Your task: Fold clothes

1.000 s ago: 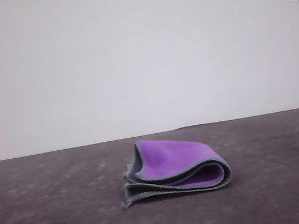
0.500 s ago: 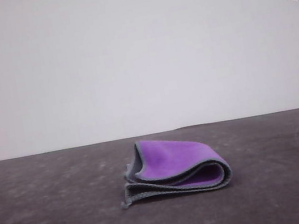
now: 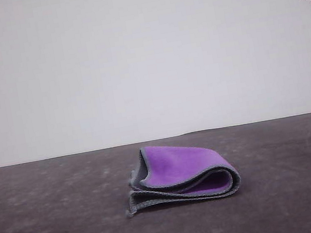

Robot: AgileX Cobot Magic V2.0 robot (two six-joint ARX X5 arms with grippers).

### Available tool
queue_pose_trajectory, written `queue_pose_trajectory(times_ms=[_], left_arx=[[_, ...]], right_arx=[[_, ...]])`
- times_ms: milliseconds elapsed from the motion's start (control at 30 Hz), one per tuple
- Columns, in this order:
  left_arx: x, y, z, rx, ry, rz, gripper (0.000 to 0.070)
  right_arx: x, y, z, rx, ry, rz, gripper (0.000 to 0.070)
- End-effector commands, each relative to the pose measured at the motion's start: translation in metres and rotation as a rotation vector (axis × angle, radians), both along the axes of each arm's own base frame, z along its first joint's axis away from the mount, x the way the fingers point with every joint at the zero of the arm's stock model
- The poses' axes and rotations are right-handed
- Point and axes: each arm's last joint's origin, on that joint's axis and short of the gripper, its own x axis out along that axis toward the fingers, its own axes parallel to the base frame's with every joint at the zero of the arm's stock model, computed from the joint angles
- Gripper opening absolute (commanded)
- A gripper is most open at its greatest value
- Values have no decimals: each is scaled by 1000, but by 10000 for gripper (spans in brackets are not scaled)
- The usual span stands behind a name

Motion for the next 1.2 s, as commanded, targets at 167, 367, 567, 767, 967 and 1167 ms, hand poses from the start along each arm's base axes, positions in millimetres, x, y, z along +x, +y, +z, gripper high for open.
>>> queue_pose_trajectory(times_ms=[167, 367, 567, 767, 967, 1167], left_arx=[[1, 0, -8, -4, 26, 1, 17], [1, 0, -8, -4, 26, 1, 17], [1, 0, -7, -4, 26, 1, 17], [1, 0, -7, -4, 26, 1, 17], [1, 0, -7, -4, 26, 1, 17], [1, 0, -7, -4, 26, 1, 17]], right_arx=[[-38, -3, 23, -50, -346, 25, 9], [-88, -11, 1, -89, -557, -17, 9], [-124, -12, -32, -97, -675, -47, 9], [-138, -14, -67, -69, -691, -149, 9], [-139, -15, -92, -64, -671, -200, 9], [-140, -14, -106, -67, -667, -226, 9]])
